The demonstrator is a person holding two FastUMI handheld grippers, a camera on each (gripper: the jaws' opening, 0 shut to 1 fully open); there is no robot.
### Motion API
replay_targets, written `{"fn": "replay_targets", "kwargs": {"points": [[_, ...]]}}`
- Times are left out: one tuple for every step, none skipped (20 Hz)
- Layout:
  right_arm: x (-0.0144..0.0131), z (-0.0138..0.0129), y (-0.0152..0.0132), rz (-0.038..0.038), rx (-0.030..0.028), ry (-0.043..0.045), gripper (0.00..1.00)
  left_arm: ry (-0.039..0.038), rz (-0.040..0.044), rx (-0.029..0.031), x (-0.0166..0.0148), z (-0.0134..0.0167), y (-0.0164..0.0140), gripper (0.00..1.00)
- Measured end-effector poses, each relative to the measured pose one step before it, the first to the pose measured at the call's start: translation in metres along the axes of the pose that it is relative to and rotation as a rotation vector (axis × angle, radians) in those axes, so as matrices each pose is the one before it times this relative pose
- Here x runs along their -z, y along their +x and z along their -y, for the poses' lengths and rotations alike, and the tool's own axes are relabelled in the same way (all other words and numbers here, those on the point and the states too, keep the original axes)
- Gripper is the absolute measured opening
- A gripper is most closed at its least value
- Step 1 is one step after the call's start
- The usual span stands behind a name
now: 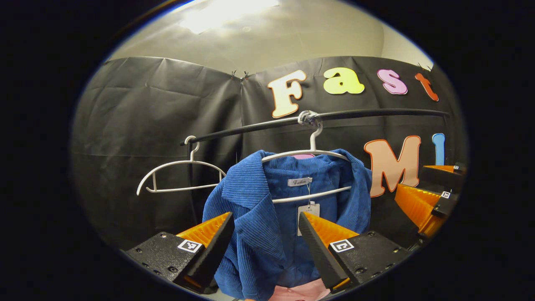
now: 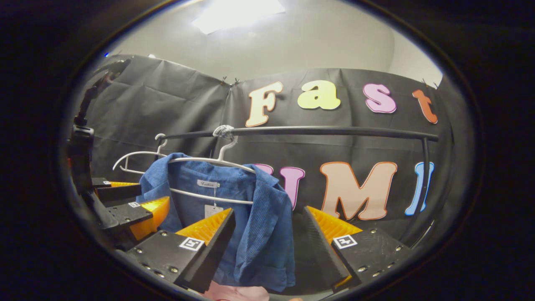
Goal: Grasp the clothes on the hanger with both hands and then place them into the laundry hamper below.
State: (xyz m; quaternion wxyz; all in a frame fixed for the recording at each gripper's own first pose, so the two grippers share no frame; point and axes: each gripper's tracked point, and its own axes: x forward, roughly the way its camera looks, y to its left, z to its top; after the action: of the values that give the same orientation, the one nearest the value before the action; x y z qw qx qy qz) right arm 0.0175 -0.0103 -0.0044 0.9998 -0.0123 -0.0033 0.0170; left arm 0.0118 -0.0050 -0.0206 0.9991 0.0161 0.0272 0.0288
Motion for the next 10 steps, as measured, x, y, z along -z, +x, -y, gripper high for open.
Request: {"fn": "replay_targets", "kwargs": {"points": [[0.00105,0.00032,0.00203,-0.00254,-0.00208,-0.00074,0.96,-0.00014,-0.01072,-0.00643,0.0034,-0.00028,0.00121,0.92],[0.00179,-0.00067,0.0029,-0.00121,-0.00261,-0.00065,0.95,0.00168,-0.00869,-0.0084,0.00368,-0.00067,0.00248,0.92],[0.00049,-0.00004,0.00065,-0.00022,-0.00343,-0.00016,0.95,0.00367,-0.00993,-0.01082,0.00485,-0.00182,0.00248,0.92],[0.00069,-0.0001,-0.00002,-0.00109,-0.00427,0.0,0.95,0.00472,-0.00946,-0.01199,0.00472,-0.00112,0.00321,0.92],[0.00108,0.00005,0.0017,-0.00245,-0.00233,0.00071,0.95,0.00632,-0.01046,-0.01336,0.005,-0.0013,0.00316,0.92],[0.00263,0.00014,0.00177,-0.00385,-0.00255,0.0019,0.96,0.0062,-0.01037,-0.01615,0.00484,-0.00278,0.00366,0.95],[0.00231,-0.00066,0.00368,-0.00292,-0.00236,0.00263,0.96,0.00489,-0.00898,-0.01298,0.00422,-0.00149,0.00327,0.92],[0.00192,-0.00038,0.00402,-0.00081,-0.00042,0.00258,0.96,0.00046,-0.00617,-0.00653,0.00369,-0.00018,0.00338,0.92],[0.00074,0.00046,0.00338,-0.0016,-0.00196,0.00345,0.96,0.00033,-0.00793,-0.00479,0.00485,-0.00057,0.004,0.92],[0.0018,0.00014,0.00316,-0.00204,-0.00216,0.00359,0.96,0.00239,-0.00638,-0.0056,0.00274,-0.0006,0.00335,0.92]]}}
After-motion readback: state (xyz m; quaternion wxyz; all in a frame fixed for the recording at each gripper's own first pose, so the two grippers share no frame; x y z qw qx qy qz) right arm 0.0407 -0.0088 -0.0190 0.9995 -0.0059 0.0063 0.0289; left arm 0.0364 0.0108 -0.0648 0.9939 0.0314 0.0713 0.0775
